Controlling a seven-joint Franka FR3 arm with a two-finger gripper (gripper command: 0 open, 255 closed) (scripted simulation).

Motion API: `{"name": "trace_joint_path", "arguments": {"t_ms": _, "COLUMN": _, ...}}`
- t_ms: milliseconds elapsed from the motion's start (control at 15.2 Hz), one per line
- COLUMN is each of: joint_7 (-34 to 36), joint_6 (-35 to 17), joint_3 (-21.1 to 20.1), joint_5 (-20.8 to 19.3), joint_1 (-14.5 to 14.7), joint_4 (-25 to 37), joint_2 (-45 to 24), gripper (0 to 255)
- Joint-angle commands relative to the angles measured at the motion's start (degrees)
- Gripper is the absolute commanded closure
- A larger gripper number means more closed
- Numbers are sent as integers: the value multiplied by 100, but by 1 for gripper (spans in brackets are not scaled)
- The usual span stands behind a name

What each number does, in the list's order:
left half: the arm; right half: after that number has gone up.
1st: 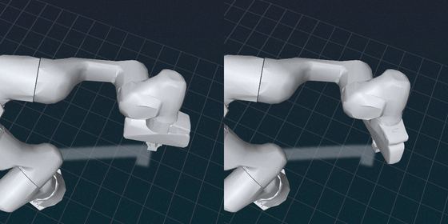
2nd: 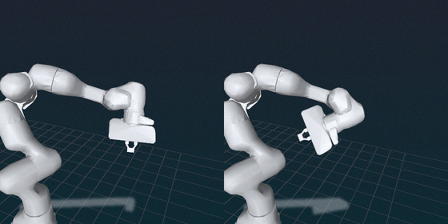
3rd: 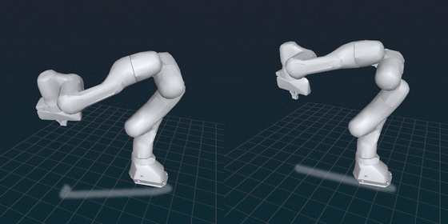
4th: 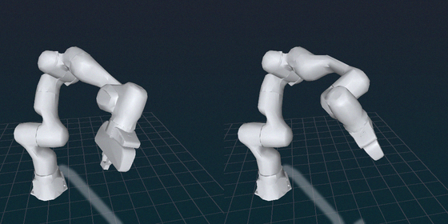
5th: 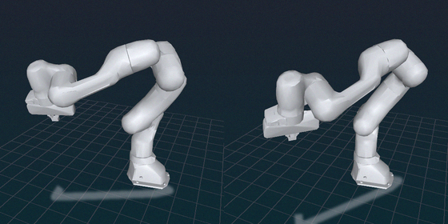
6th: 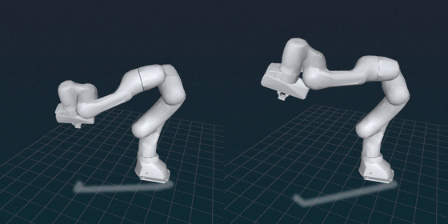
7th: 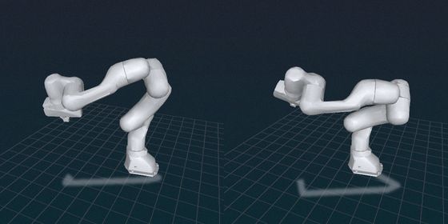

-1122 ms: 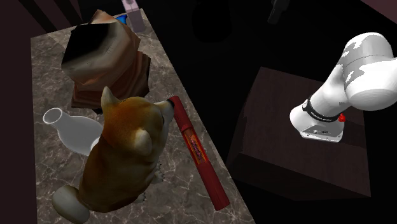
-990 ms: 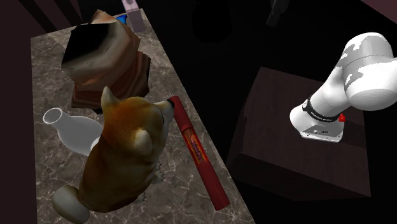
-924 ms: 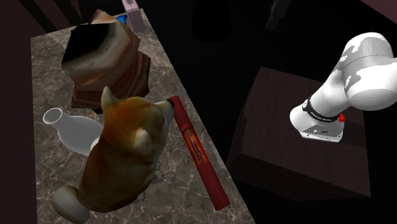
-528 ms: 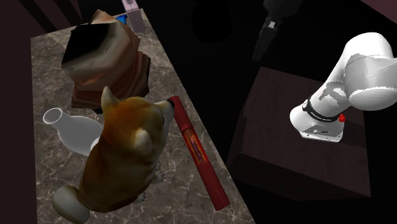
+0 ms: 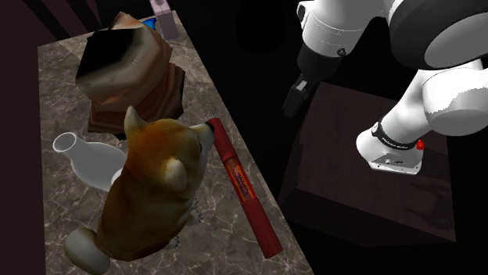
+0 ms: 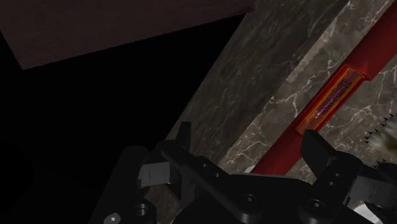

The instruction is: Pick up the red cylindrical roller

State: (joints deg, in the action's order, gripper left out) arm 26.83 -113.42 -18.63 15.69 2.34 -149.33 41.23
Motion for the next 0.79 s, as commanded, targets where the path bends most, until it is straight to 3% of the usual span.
{"name": "trace_joint_path", "arguments": {"t_ms": 0, "joint_7": 419, "joint_6": -373, "joint_3": -317, "joint_5": 129, "joint_1": -20, "joint_4": -13, "joint_2": -295, "gripper": 0}}
{"name": "trace_joint_path", "arguments": {"t_ms": 396, "joint_7": 1725, "joint_6": -1451, "joint_3": -1323, "joint_5": 220, "joint_1": -259, "joint_4": 205, "joint_2": -1445, "gripper": 0}}
{"name": "trace_joint_path", "arguments": {"t_ms": 726, "joint_7": 3106, "joint_6": -2290, "joint_3": -2225, "joint_5": -336, "joint_1": -742, "joint_4": 646, "joint_2": -2690, "gripper": 0}}
